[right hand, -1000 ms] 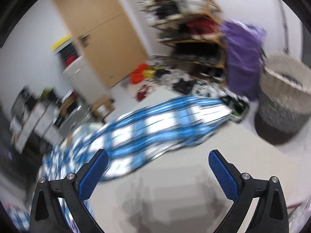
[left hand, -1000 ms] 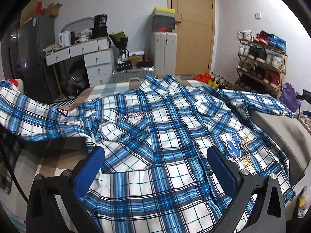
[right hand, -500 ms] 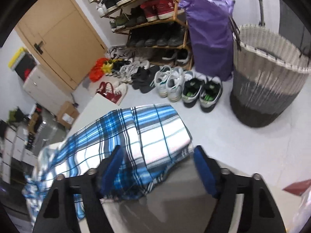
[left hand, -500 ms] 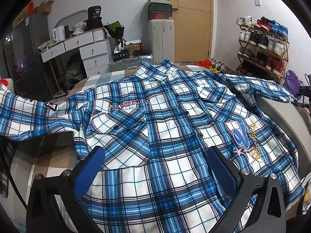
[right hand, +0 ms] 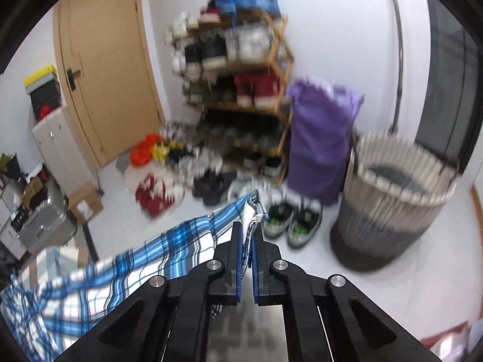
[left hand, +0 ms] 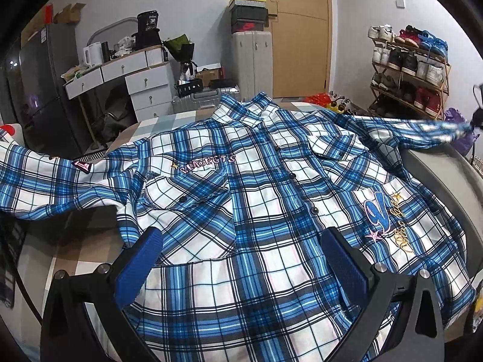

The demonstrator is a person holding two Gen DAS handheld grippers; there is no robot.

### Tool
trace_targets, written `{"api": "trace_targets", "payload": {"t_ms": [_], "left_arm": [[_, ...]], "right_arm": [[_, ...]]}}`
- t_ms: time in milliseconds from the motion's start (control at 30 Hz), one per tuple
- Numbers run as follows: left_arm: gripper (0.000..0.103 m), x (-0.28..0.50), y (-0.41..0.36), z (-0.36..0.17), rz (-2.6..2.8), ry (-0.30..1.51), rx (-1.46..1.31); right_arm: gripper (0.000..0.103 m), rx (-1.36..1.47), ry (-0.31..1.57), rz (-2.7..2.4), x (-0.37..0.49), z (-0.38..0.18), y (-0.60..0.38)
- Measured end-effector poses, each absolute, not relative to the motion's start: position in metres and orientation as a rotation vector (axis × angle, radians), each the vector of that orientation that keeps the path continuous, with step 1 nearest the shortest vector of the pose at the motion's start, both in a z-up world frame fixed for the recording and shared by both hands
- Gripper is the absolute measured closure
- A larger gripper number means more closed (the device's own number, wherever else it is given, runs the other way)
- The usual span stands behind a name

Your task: Fold large clothes

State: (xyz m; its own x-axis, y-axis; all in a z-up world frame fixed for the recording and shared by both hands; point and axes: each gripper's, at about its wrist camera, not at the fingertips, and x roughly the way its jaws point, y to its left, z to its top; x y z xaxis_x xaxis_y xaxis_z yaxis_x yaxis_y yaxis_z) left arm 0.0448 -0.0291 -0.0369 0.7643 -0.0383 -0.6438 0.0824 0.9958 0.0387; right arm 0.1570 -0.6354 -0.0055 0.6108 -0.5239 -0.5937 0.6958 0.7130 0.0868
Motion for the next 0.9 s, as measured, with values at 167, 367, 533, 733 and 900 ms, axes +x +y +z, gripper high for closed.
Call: {"api": "trace_targets", "payload": {"t_ms": [167, 367, 533, 733, 900], "left_arm": [[0.001, 0.043, -0.025, -0.034, -0.058, 0.678, 0.064], [0.001, 0.043, -0.013, -0.029, -0.038, 0.650, 0.035], [0.001, 0.039, 0.006, -0.021, -0.025, 0.624, -0.019], [0.001, 0.025, 0.034, -0.008, -0.010, 0.574, -0.088], [0.001, 0.012, 0.053, -0.002, 0.008, 0.531, -0.114]], "right_arm": [[0.099, 0.167, 0.500, -0.779, 0.177, 0.048, -0.611], [0.099, 0.077, 0.398, -0.718, 0.201, 0.103, -0.558], [0.099, 0.075, 0.337, -0.447, 0.213, 0.146, -0.475], [0.098, 0.096, 0.335, -0.083, 0.214, 0.157, -0.348], [0.098, 0.092, 0.403, 0.174, 0.232, 0.136, -0.242]]}}
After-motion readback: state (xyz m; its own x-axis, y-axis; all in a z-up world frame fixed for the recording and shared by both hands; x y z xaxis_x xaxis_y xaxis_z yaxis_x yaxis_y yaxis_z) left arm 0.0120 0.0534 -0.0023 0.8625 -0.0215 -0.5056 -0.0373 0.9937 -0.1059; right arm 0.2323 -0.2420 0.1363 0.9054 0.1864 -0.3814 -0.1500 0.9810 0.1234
